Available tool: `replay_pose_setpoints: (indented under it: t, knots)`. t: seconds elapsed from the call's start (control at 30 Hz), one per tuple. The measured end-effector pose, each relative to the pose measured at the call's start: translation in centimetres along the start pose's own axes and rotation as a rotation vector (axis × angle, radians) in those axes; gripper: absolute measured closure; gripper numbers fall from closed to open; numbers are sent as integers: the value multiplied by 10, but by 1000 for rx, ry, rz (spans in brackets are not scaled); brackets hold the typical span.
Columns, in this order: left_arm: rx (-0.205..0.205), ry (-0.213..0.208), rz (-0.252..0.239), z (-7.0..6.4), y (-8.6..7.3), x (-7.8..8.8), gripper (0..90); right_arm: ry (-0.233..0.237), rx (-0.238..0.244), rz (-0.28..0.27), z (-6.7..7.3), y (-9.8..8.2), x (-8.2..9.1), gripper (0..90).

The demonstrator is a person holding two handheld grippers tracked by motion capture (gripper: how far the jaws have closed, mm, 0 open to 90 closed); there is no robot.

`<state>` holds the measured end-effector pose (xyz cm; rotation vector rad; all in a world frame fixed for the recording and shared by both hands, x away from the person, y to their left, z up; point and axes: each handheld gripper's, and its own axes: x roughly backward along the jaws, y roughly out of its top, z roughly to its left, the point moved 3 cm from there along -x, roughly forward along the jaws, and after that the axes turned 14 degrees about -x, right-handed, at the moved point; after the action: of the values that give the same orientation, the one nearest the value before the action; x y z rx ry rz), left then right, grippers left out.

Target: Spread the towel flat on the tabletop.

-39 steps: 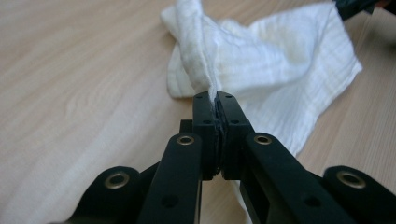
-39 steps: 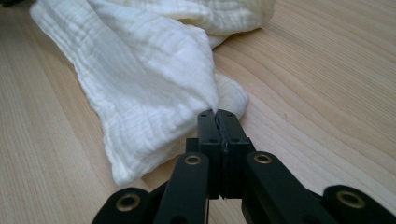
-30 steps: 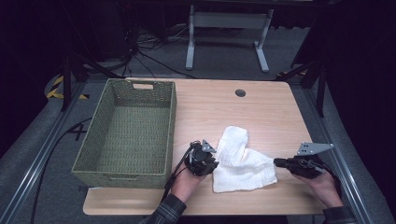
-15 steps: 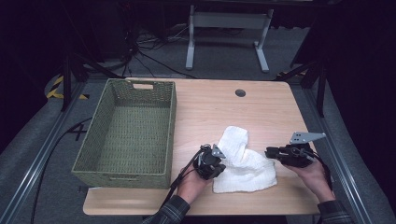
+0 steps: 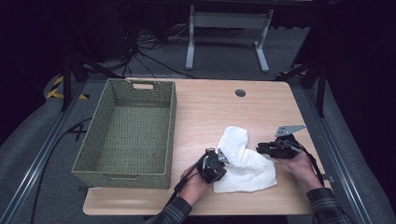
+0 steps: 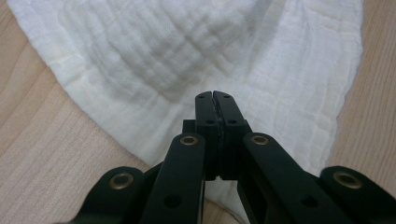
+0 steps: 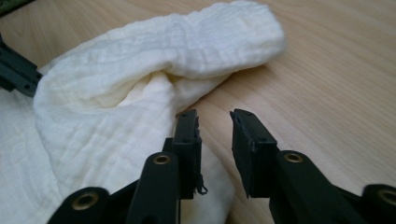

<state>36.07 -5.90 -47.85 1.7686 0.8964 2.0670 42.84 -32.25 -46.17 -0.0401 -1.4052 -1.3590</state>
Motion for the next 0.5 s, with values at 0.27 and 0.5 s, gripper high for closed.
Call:
replay_pose_setpoints:
  t: [0.27, 0.5]
  knots:
    - [-13, 1, 13, 0, 0, 1, 896, -16, 84, 72, 10, -7, -17, 727]
    - [-11, 0, 13, 0, 0, 1, 897, -19, 106, 81, 12, -9, -17, 887]
